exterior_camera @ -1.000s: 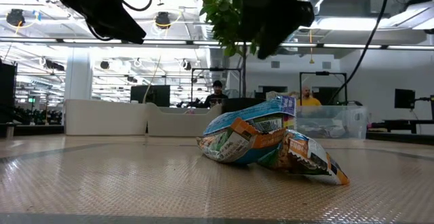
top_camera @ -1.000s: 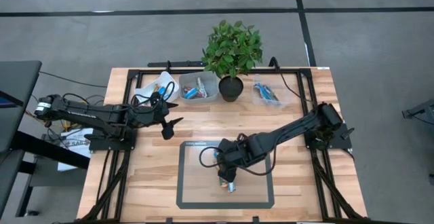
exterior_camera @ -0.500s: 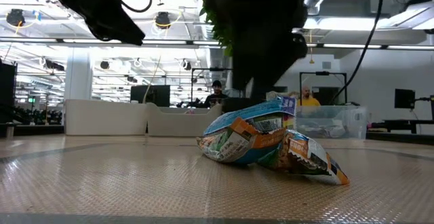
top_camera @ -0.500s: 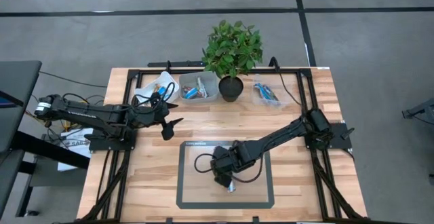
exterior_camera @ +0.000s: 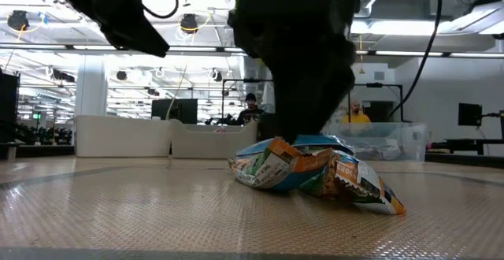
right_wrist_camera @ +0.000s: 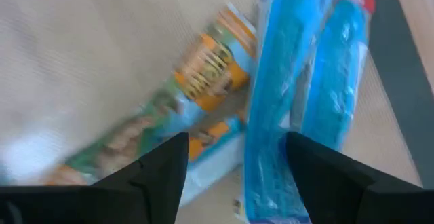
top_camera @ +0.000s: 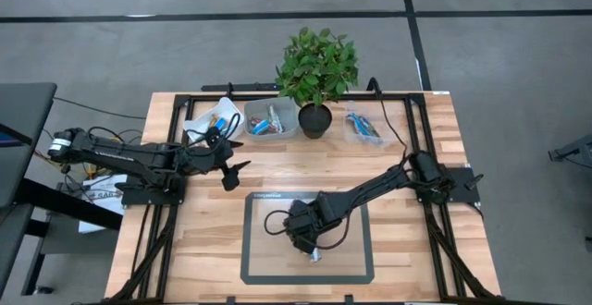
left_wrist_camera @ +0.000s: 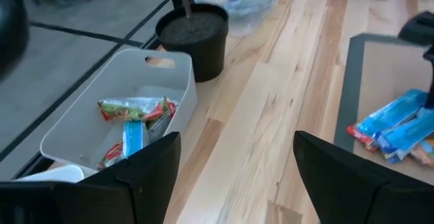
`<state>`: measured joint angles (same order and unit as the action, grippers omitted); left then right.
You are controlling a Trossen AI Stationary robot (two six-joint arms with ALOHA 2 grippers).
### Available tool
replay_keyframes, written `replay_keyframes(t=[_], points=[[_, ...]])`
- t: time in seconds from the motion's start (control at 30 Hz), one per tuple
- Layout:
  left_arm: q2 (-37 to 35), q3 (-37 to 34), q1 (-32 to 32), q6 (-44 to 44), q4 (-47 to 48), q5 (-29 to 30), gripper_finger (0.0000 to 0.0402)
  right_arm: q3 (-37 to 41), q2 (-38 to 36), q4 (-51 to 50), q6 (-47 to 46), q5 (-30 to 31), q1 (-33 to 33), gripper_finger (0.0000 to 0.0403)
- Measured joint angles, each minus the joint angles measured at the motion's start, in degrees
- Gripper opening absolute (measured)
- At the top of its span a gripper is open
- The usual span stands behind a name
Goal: Pick and place Granola Bars by type
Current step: Put the blue granola bar into the transparent bin
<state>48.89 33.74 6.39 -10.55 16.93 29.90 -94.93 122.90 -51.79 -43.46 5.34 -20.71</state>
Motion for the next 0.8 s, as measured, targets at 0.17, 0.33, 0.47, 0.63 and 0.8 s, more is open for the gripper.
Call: replay_keyframes(t=[0.17, 0.33, 0.47, 0.63, 0.8], points=[[0.01, 0.0, 0.04, 0.02, 0.06, 0.62, 0.0278, 0.11, 0.29, -1.82, 0.65, 1.06, 0.17, 0.0214], [0.01, 0.0, 0.04, 0.07, 0.09, 0.58, 0.0278, 0.11, 0.31, -1.87, 1.48, 3.67, 0.73, 0.017], [0.01, 0.0, 0.04, 0.15, 0.1, 0.61, 0.0278, 0.11, 0.31, -1.86, 2.17, 3.7, 1.15, 0.0136], [0.01, 0.0, 0.04, 0.2, 0.1, 0.58, 0.0278, 0.11, 0.31, -1.75, 3.39, 3.6, 1.45, 0.0106], [0.01, 0.0, 0.04, 0.22, 0.1, 0.56, 0.0278, 0.11, 0.31, -1.77, 3.56, 2.24, 1.88, 0.0092]])
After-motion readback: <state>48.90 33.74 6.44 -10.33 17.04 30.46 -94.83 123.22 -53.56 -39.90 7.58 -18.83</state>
